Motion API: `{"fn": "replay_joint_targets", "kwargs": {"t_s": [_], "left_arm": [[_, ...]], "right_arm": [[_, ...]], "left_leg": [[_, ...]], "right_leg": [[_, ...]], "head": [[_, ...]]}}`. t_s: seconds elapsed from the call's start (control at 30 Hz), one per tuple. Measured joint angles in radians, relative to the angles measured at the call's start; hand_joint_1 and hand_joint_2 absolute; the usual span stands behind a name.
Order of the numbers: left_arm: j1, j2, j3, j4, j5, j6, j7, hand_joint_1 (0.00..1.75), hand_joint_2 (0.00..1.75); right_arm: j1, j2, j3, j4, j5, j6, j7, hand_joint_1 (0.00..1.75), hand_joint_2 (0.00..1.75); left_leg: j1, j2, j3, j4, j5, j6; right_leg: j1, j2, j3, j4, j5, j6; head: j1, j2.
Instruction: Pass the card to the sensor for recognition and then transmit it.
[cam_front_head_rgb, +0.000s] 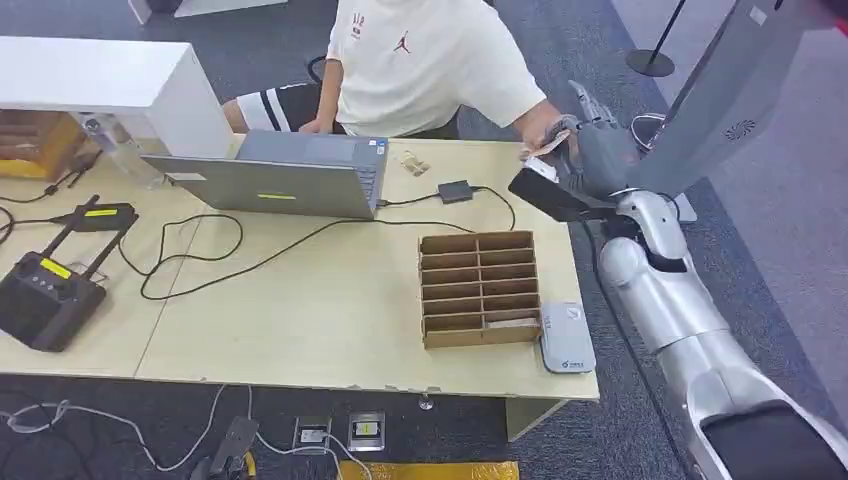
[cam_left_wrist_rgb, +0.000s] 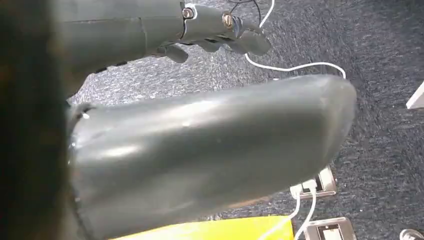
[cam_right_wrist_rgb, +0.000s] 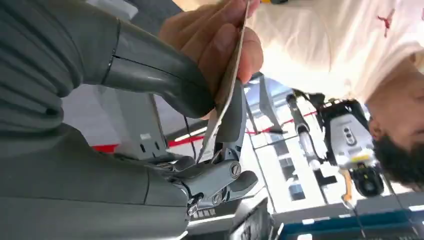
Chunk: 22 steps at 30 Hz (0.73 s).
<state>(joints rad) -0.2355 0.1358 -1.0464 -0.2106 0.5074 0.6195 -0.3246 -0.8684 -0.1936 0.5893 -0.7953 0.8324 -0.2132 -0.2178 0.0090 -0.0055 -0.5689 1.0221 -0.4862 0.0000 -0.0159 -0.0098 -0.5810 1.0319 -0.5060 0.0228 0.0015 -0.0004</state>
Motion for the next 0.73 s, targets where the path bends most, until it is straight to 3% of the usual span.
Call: {"fn": "replay_joint_targets", "kwargs": {"t_s": [0.17, 0.2, 0.23, 0.27, 0.53, 0.73], "left_arm": [[0.002, 0.005, 0.000, 0.000, 0.002, 0.001, 0.000, 0.00, 0.00], [0.002, 0.006, 0.000, 0.000, 0.003, 0.002, 0.000, 0.00, 0.00], [0.003, 0.006, 0.001, 0.000, 0.004, 0.002, 0.000, 0.00, 0.00], [0.004, 0.006, 0.001, 0.000, 0.004, 0.002, 0.003, 0.00, 0.00], [-0.009, 0.015, 0.001, 0.002, -0.017, -0.023, 0.061, 0.00, 0.00], [-0.010, 0.021, 0.001, 0.002, -0.015, -0.016, 0.052, 0.00, 0.00]], "right_arm": [[-0.012, 0.038, 0.018, 0.120, 0.012, -0.024, 0.006, 1.75, 1.75], [-0.012, 0.041, 0.021, 0.128, 0.013, -0.025, 0.006, 1.50, 1.75], [-0.012, 0.043, 0.023, 0.138, 0.014, -0.027, 0.007, 0.26, 1.75], [-0.015, 0.047, 0.025, 0.155, 0.015, -0.030, 0.006, 0.00, 1.75], [-0.014, 0.059, 0.042, 0.247, 0.011, -0.060, 0.003, 0.00, 1.75], [-0.031, 0.063, 0.037, 0.270, -0.049, -0.220, -0.024, 0.00, 1.75]], "left_leg": [[0.000, 0.000, 0.000, 0.000, 0.000, 0.000], [0.000, 0.000, 0.000, 0.000, 0.000, 0.000], [0.000, 0.000, 0.000, 0.000, 0.000, 0.000], [0.000, 0.000, 0.000, 0.000, 0.000, 0.000], [0.000, 0.000, 0.000, 0.000, 0.000, 0.000], [0.000, 0.001, 0.000, 0.000, 0.000, 0.000]], "right_leg": [[0.000, 0.000, 0.000, 0.000, 0.000, 0.000], [0.000, 0.000, 0.000, 0.000, 0.000, 0.000], [0.000, 0.000, 0.000, 0.000, 0.000, 0.000], [0.000, 0.000, 0.000, -0.001, 0.000, 0.000], [0.000, 0.000, 0.000, 0.000, 0.000, 0.000], [0.000, 0.002, -0.001, 0.000, 0.000, 0.000]], "head": [[0.000, 0.000], [0.000, 0.000], [0.000, 0.000], [0.000, 0.000], [0.000, 0.000], [0.000, 0.000]]}}
